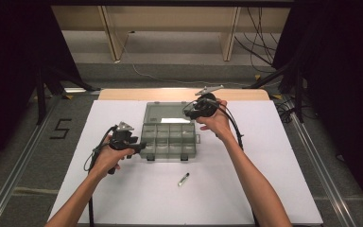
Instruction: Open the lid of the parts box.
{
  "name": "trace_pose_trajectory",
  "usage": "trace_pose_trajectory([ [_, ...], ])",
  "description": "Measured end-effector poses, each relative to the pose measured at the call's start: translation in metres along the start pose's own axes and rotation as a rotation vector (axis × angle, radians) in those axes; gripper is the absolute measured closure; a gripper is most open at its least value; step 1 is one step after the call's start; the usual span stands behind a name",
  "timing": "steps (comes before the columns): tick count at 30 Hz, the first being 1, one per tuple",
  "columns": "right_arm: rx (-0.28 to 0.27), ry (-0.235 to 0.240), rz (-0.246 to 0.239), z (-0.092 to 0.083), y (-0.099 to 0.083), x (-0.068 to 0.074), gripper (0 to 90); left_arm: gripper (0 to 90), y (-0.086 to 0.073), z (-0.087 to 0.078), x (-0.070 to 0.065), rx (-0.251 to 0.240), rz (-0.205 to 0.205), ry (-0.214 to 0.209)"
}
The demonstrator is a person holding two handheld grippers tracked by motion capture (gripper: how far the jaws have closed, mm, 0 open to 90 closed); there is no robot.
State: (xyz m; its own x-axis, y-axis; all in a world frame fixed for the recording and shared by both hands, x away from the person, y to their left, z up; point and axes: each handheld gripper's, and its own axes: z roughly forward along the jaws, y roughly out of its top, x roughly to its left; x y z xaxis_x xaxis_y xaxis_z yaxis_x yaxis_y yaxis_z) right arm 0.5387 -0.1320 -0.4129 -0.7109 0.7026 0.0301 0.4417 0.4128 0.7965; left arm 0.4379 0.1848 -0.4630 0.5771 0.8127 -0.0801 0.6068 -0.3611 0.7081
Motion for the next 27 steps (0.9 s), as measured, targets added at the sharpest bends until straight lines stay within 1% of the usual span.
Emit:
trace_pose_trajectory([
  [1, 0.015, 0.025, -0.001, -0.004, 0.0, 0.005, 43.4, 43.4, 0.001, -0.004, -0.001, -0.04, -0.037, -0.01],
  [2, 0.011, 0.051, -0.011, -0.008, -0.001, 0.009, 42.8, 42.2, 0.001, -0.004, -0.001, -0.04, -0.037, -0.01],
  [3, 0.0, 0.061, -0.02, -0.01, -0.001, 0.013, 41.6, 40.2, 0.002, -0.008, -0.001, -0.064, -0.039, -0.004],
  [4, 0.001, 0.075, -0.032, -0.013, -0.002, 0.018, 40.7, 38.8, 0.002, -0.008, -0.001, -0.064, -0.039, -0.004],
  [5, 0.001, 0.075, -0.032, -0.013, -0.002, 0.018, 40.7, 38.8, 0.002, -0.011, -0.001, -0.071, -0.039, -0.006],
  [6, -0.004, 0.081, -0.042, -0.015, -0.002, 0.022, 40.4, 38.1, 0.002, -0.013, -0.002, -0.093, -0.042, -0.002],
  [7, -0.01, 0.099, -0.045, -0.017, -0.002, 0.027, 39.8, 37.5, 0.002, -0.014, -0.003, -0.112, -0.056, -0.007],
  [8, -0.014, 0.122, -0.052, -0.019, -0.002, 0.031, 39.6, 37.1, 0.002, -0.014, -0.005, -0.135, -0.075, -0.001],
  [9, -0.035, 0.142, -0.062, -0.022, -0.004, 0.037, 38.3, 35.3, 0.002, -0.016, -0.006, -0.142, -0.072, -0.005],
  [10, -0.05, 0.153, -0.064, -0.024, -0.005, 0.04, 38.9, 34.3, 0.002, -0.018, -0.007, -0.147, -0.072, -0.011],
  [11, -0.051, 0.161, -0.076, -0.026, -0.007, 0.042, 38.2, 32.8, 0.002, -0.02, -0.008, -0.156, -0.072, -0.011],
  [12, -0.025, 0.166, -0.091, -0.027, -0.007, 0.044, 36.5, 31.4, 0.003, -0.023, -0.011, -0.173, -0.07, -0.013],
  [13, -0.025, 0.166, -0.091, -0.027, -0.007, 0.044, 36.5, 30.7, 0.003, -0.023, -0.011, -0.173, -0.07, -0.013],
  [14, -0.01, 0.164, -0.108, -0.029, -0.008, 0.047, 35.9, 30.7, 0.003, -0.025, -0.014, -0.192, -0.068, -0.02],
  [15, -0.016, 0.193, -0.124, -0.033, -0.01, 0.052, 35.2, 28.8, 0.003, -0.029, -0.019, -0.215, -0.057, -0.029],
  [17, -0.003, 0.197, -0.153, -0.036, -0.012, 0.055, 32.7, 28.2, 0.002, -0.031, -0.02, -0.221, -0.05, -0.036],
  [18, 0.005, 0.199, -0.175, -0.039, -0.013, 0.058, 32.7, 27.6, 0.002, -0.034, -0.023, -0.231, -0.048, -0.037],
  [19, 0.009, 0.203, -0.187, -0.041, -0.014, 0.06, 32.6, 27.4, 0.002, -0.035, -0.024, -0.241, -0.043, -0.039],
  [20, 0.009, 0.203, -0.187, -0.041, -0.014, 0.06, 32.6, 27.4, 0.002, -0.038, -0.027, -0.256, -0.039, -0.044],
  [22, 0.005, 0.217, -0.203, -0.044, -0.017, 0.064, 32.5, 26.9, 0.0, -0.043, -0.029, -0.268, -0.039, -0.051],
  [23, 0.017, 0.224, -0.207, -0.045, -0.018, 0.066, 32.4, 26.2, -0.001, -0.045, -0.031, -0.28, -0.033, -0.055],
  [24, 0.021, 0.236, -0.227, -0.047, -0.02, 0.07, 31.7, 25.6, -0.002, -0.046, -0.033, -0.287, -0.032, -0.061],
  [27, 0.03, 0.258, -0.244, -0.05, -0.022, 0.075, 29.0, 24.6, -0.007, -0.051, -0.038, -0.3, -0.03, -0.069],
])
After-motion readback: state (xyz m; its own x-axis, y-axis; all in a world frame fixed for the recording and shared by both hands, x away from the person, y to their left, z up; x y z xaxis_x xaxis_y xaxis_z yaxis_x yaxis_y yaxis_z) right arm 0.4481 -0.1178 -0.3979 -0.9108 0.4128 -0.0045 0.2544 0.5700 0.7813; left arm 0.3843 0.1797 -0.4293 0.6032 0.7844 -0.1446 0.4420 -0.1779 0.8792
